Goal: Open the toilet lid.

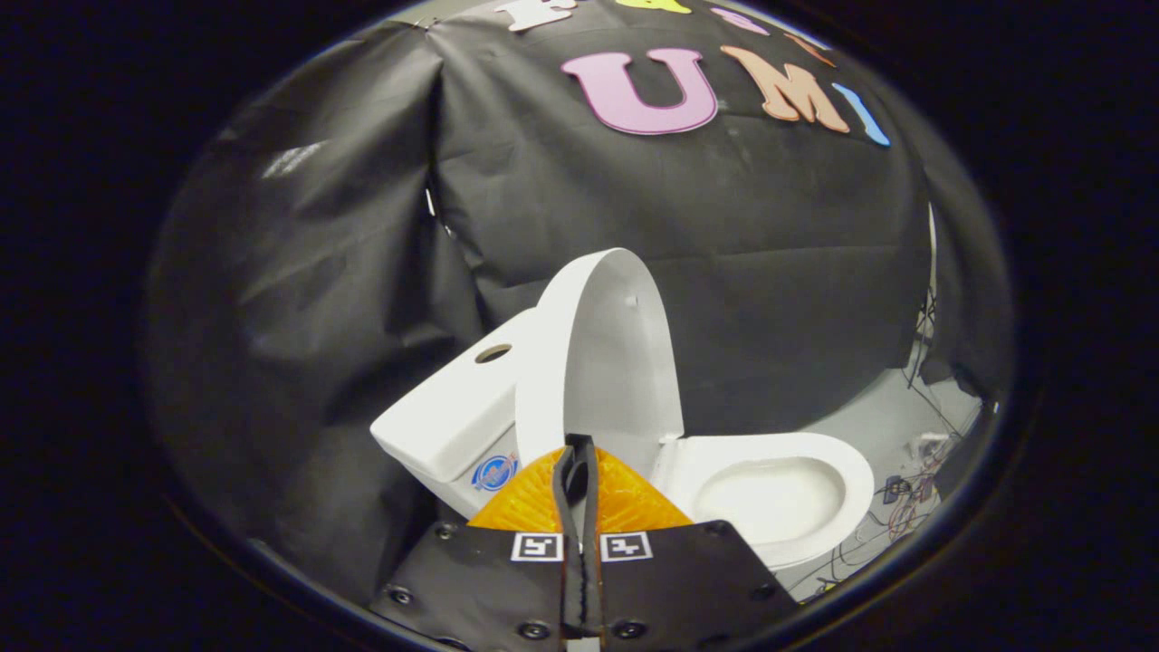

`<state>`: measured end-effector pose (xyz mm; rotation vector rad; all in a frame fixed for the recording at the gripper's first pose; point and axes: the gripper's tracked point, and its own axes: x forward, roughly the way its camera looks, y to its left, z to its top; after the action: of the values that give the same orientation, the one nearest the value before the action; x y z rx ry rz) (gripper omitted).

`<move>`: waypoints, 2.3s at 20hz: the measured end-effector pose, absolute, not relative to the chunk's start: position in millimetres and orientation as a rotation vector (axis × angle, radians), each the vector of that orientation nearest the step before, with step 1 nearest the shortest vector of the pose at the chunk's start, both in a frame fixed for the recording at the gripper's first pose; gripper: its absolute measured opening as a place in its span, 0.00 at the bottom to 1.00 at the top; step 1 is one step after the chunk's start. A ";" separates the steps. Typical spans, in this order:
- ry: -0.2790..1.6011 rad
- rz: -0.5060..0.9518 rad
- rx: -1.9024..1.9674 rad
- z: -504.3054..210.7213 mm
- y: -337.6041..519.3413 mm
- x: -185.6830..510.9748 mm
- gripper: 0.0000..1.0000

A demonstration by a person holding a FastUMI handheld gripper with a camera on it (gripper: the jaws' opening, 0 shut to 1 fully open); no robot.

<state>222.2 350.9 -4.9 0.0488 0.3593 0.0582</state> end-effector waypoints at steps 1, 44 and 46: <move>0.363 0.063 0.038 -5.5 354.6 223.6 0.01; 0.268 0.146 -0.056 9.0 357.2 174.9 0.78; 0.248 0.151 -0.052 13.4 343.5 160.7 0.88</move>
<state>160.7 343.5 13.4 -0.0525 0.2484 0.1508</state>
